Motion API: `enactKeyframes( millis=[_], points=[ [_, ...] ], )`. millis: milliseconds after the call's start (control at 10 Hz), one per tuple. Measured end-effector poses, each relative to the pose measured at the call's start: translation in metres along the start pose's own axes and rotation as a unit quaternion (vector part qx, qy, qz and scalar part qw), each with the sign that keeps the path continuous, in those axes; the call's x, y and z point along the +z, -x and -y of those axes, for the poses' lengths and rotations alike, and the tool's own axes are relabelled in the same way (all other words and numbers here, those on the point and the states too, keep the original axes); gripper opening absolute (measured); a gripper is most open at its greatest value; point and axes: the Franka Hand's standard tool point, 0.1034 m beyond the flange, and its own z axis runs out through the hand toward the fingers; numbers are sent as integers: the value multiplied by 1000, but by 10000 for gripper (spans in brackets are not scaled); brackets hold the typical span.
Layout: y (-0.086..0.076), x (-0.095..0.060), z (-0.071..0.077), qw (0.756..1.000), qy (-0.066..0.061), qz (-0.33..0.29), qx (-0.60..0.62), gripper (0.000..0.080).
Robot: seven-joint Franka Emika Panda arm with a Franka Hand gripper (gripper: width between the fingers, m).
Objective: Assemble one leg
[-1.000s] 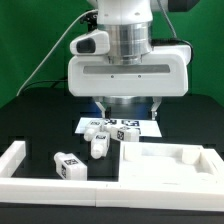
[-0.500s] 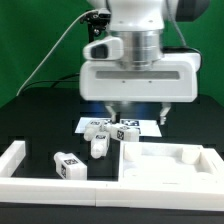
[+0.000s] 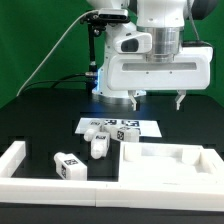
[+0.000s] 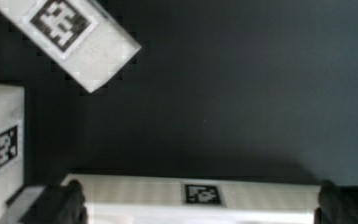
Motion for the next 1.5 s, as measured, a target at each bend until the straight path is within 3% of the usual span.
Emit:
enactKeyframes(
  millis=[100, 300, 600, 1000, 1200, 1300, 1400, 1500],
  points=[
    [0, 1, 0, 999, 0, 1, -33, 649],
    [1, 11, -6, 987, 17, -1, -157, 649],
    [-1, 22, -33, 956, 26, 5, -291, 649],
    [1, 24, -35, 955, 26, 9, -295, 649],
    [15, 29, -37, 957, 28, 65, -283, 649],
    [15, 25, -33, 956, 54, 97, -271, 649],
    [17, 26, -24, 949, 87, 124, -278, 649],
    [19, 26, -20, 942, 94, 158, -280, 649]
  ],
)
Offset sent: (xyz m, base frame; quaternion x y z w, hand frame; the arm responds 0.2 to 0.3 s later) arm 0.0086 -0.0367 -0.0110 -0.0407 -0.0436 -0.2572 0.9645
